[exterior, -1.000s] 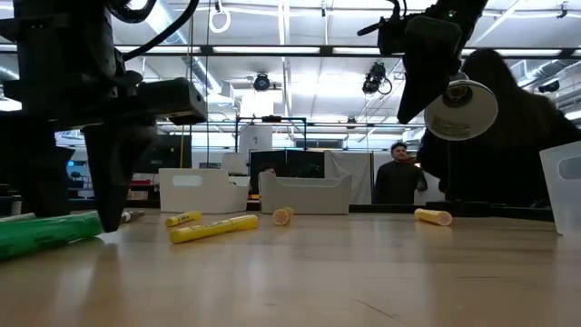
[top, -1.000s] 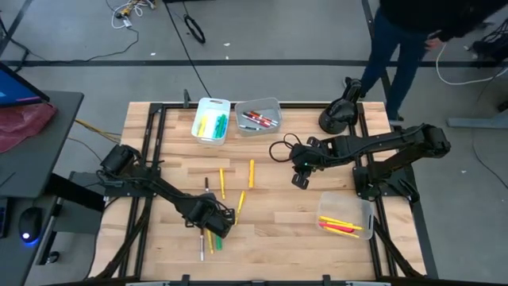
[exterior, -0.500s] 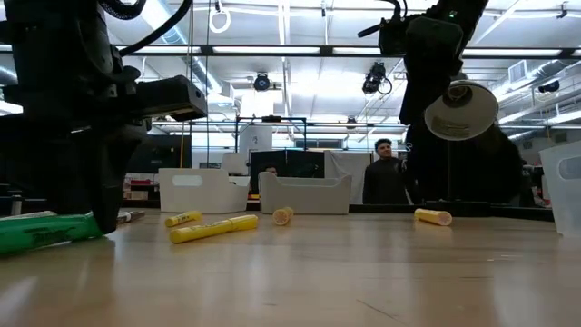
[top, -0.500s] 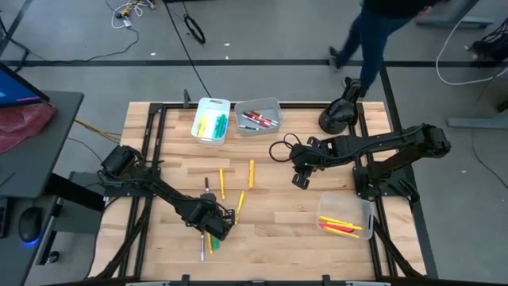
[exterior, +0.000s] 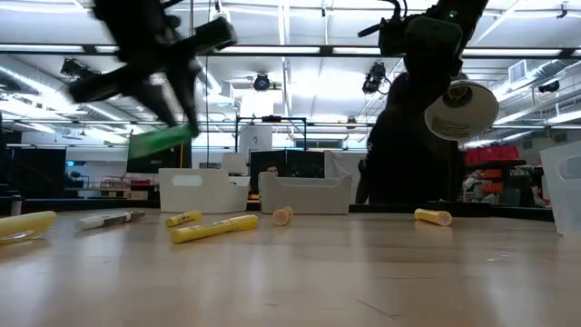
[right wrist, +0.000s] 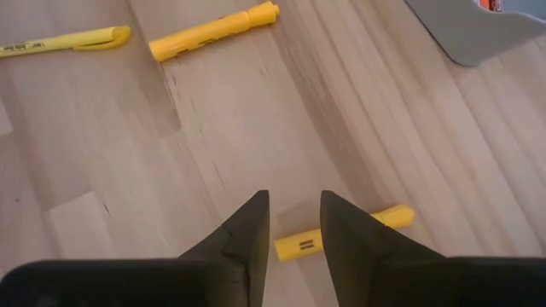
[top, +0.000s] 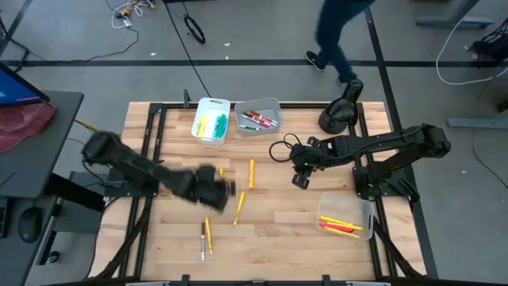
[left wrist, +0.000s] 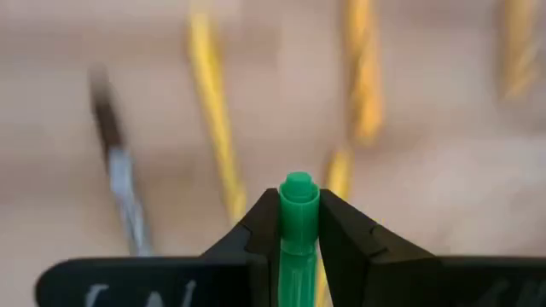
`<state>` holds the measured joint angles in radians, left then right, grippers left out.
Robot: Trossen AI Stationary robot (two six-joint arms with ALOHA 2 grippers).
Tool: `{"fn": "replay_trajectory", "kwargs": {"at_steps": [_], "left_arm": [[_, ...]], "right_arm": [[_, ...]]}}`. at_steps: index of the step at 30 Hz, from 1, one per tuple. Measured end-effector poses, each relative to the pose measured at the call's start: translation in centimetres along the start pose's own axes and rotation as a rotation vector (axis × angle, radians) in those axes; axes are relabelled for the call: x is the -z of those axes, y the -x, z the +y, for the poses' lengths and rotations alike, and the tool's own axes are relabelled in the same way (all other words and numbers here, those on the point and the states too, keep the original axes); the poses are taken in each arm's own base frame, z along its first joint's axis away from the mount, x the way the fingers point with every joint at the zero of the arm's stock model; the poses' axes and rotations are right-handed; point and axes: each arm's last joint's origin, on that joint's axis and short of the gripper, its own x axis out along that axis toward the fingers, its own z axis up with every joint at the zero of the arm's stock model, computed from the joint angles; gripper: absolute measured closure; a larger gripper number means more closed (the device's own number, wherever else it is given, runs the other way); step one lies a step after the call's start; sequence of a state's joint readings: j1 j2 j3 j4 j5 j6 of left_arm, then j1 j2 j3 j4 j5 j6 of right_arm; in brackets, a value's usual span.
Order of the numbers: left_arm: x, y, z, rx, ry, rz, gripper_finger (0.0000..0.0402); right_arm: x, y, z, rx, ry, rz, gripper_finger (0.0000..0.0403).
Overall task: Pick & Place Markers
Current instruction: Put the green highlighter pen into the white bin
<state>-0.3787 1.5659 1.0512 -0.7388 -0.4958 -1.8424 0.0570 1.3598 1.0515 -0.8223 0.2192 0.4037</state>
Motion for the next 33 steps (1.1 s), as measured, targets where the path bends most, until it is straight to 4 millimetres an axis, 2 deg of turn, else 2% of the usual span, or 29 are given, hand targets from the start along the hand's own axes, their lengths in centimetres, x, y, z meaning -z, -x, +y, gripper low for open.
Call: {"fn": "replay_trajectory", "kwargs": {"at_steps": [3,8,12,17,20,23,29,33], "left_arm": [[-4.5,1.5,-0.3,0.042,-0.070,-0.123,0.0341],[-13.4,3.5,0.4,0.033,-0.200,-0.349,0.0342],[-19.9,3.3,1.2,-0.062,-0.350,-0.513,0.0342],[-25.9,1.8,2.2,-0.117,-0.490,-0.598,0.0342],[-28.1,0.4,3.1,-0.142,-0.506,-0.586,0.0342],[-29.2,-1.8,4.0,-0.193,-0.548,-0.513,0.0342],[-29.7,-6.1,4.5,-0.259,-0.609,-0.415,0.0332],[-29.6,-8.5,5.0,-0.258,-0.581,-0.339,0.0332]], "right_arm": [[0.0,0.0,0.0,-0.004,-0.011,0.000,0.0295],[-0.1,0.0,0.2,-0.044,-0.094,0.006,0.0295],[-0.3,0.1,0.6,-0.084,-0.169,-0.013,0.0295],[-1.1,0.2,1.1,-0.138,-0.280,-0.092,0.0295],[-1.8,0.3,1.4,-0.182,-0.345,-0.155,0.0295],[-2.6,0.6,1.7,-0.236,-0.387,-0.232,0.0295],[-4.0,1.2,2.1,-0.318,-0.424,-0.366,0.0295],[-4.2,1.3,2.1,-0.328,-0.467,-0.386,0.0295]]}}
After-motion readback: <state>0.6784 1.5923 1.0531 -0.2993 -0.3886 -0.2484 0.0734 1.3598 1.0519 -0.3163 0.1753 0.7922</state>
